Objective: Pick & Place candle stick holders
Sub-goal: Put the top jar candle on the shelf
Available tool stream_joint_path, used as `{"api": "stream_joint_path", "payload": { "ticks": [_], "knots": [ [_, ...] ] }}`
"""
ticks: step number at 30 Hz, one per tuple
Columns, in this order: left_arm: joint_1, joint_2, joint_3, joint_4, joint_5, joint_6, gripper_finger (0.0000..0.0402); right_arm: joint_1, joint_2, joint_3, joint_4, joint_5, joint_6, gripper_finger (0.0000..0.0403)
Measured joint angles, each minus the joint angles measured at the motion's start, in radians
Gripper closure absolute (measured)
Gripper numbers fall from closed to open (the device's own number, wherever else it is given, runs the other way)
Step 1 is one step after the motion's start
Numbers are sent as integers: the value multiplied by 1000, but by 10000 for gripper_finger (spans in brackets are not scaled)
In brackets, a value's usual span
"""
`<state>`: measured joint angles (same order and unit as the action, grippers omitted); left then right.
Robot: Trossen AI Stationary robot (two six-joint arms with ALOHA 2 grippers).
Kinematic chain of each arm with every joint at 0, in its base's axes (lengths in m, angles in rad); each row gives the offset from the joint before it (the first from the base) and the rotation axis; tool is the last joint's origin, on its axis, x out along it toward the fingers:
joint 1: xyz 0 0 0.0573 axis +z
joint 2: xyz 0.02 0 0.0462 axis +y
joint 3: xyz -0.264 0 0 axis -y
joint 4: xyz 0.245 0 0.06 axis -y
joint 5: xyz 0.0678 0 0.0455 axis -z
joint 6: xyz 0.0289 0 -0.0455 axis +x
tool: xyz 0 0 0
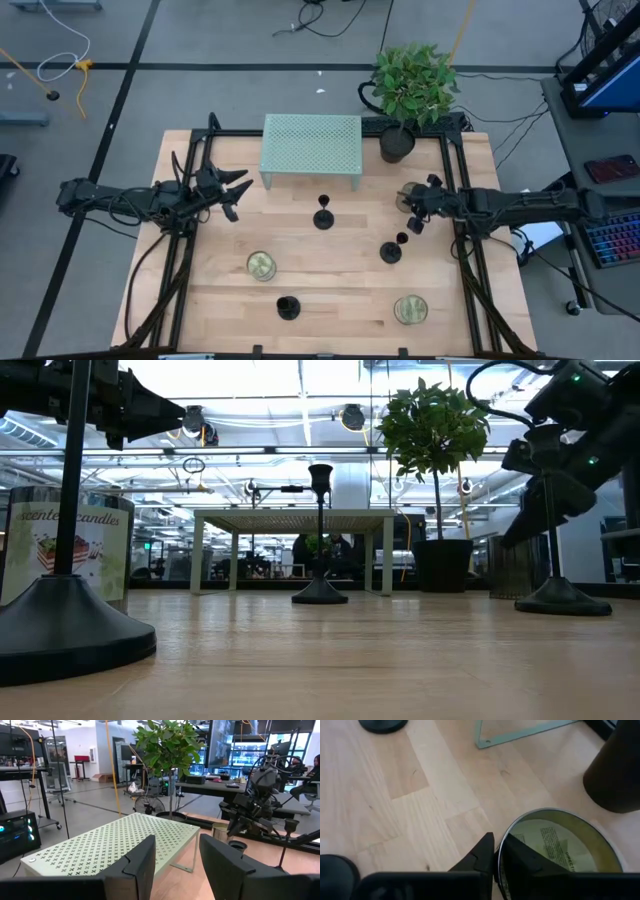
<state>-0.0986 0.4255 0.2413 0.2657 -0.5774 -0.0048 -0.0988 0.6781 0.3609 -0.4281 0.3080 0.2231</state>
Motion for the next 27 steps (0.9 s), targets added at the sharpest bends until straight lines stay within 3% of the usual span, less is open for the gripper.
{"api": "stream_joint_path", "payload": {
  "ticks": [8, 21, 27],
  "knots": [
    [0, 0, 0, 0, 0, 0, 245, -13, 4, -7, 150, -57, -34, 399],
    [0, 0, 0, 0, 0, 0, 245, -11, 20, -2, 933, -352, -193, 402],
    [0, 0, 0, 10, 0, 4, 245, -11, 151, 143, 915, -364, -289, 402]
  ]
}}
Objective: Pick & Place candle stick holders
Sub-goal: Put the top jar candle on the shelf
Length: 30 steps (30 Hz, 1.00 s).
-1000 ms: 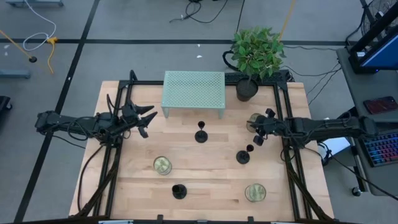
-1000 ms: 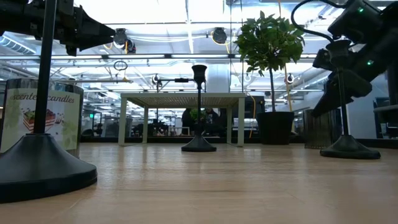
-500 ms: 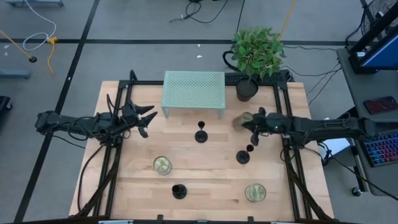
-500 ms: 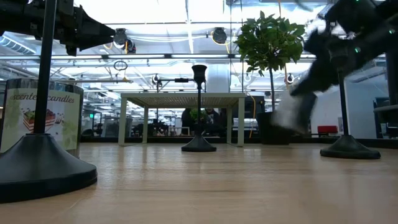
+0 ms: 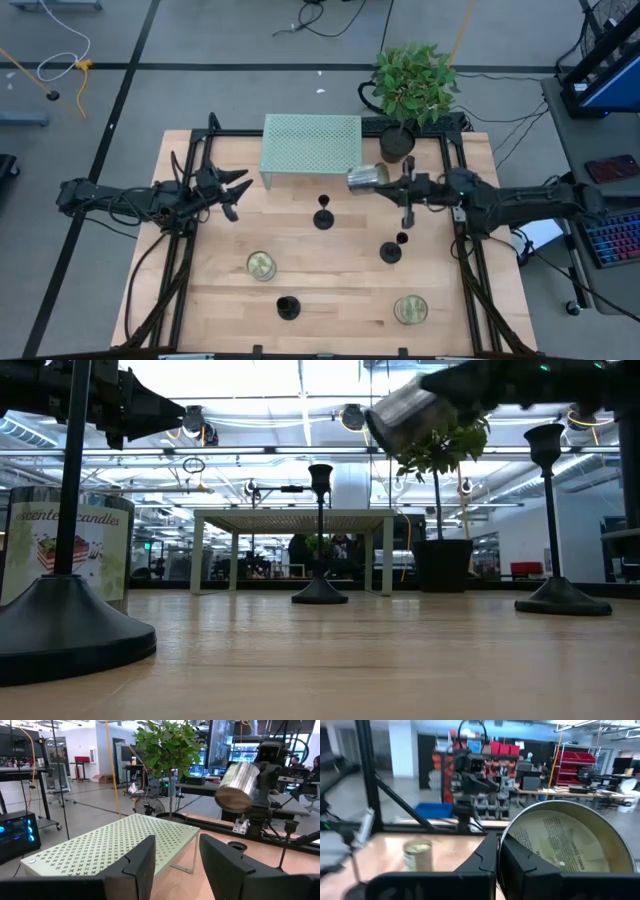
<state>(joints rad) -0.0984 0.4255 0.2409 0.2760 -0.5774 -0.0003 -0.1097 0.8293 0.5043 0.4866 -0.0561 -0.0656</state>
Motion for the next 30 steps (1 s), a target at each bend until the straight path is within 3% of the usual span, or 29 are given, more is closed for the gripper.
{"api": "stream_joint_path", "payload": {
  "ticks": [5, 11, 14, 19, 25, 30],
  "knots": [
    [0, 0, 0, 27, 0, 5, 245, -18, 187, 264, -250, 12, -118, 402],
    [0, 0, 0, 28, 0, 4, 245, -84, 422, 581, -608, 169, -123, 402],
    [0, 0, 0, 28, 0, 4, 245, -117, 518, 682, -762, 164, -110, 403],
    [0, 0, 0, 18, 0, -7, 245, -155, 608, 740, -804, 157, -107, 403],
    [0, 0, 0, 16, 0, -9, 245, -183, 628, 744, -806, 147, -107, 402],
    [0, 0, 0, 14, 1, -9, 245, -228, 628, 745, -794, -38, -84, 400]
  ]
}}
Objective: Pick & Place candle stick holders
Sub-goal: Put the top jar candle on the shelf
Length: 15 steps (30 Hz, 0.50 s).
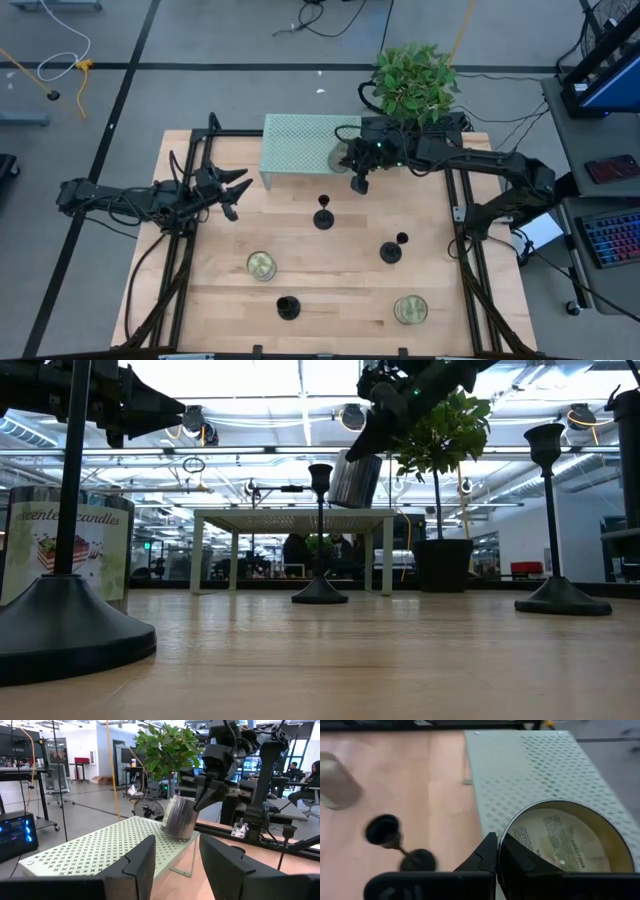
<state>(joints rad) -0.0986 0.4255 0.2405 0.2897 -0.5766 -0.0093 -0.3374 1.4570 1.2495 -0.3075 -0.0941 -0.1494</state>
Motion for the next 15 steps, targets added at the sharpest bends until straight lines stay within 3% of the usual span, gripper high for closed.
{"api": "stream_joint_path", "payload": {
  "ticks": [15],
  "knots": [
    [0, 0, 0, 0, 1, -20, 245, -76, 0, 0, 2, -12, -1, 386]
  ]
}}
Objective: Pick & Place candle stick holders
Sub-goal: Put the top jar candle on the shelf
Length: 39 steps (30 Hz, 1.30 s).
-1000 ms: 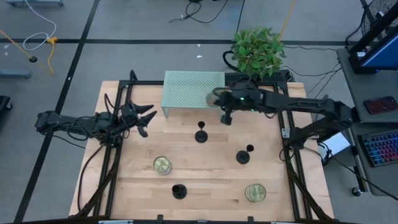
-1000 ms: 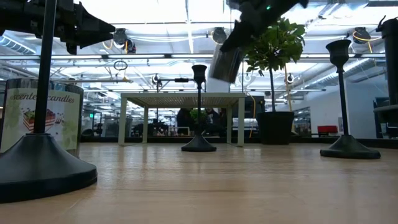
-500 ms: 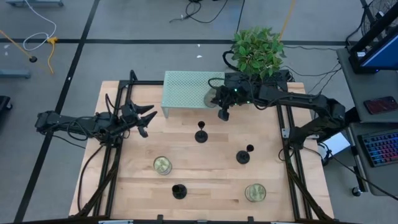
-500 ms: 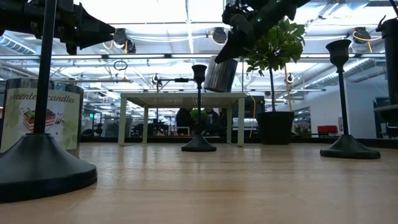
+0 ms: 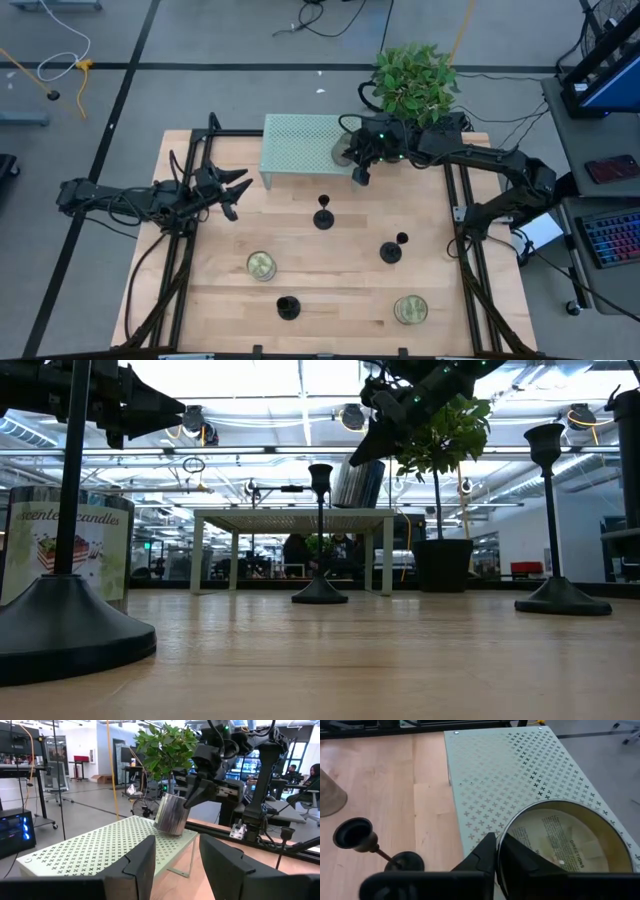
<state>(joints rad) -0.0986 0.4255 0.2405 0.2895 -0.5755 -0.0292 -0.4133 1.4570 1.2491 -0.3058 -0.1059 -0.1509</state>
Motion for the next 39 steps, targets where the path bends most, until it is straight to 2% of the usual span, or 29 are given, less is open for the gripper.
{"api": "stream_joint_path", "payload": {
  "ticks": [16, 22, 26, 34, 39],
  "knots": [
    [0, 0, 0, -1, 0, -2, 245, 1, 0, 0, 20, 0, -19, 340],
    [0, 0, 0, -1, 0, -2, 245, 2, -3, -1, 119, -1, -27, 307],
    [0, 0, 0, -2, 0, -2, 245, 8, -33, -1, 115, 0, -61, 277],
    [0, 0, 0, -8, 0, -2, 245, 17, -174, -1, -103, 2, -58, 244],
    [0, 0, 0, -17, 1, -5, 245, 16, -204, -1, -269, 4, -3, 234]
  ]
}}
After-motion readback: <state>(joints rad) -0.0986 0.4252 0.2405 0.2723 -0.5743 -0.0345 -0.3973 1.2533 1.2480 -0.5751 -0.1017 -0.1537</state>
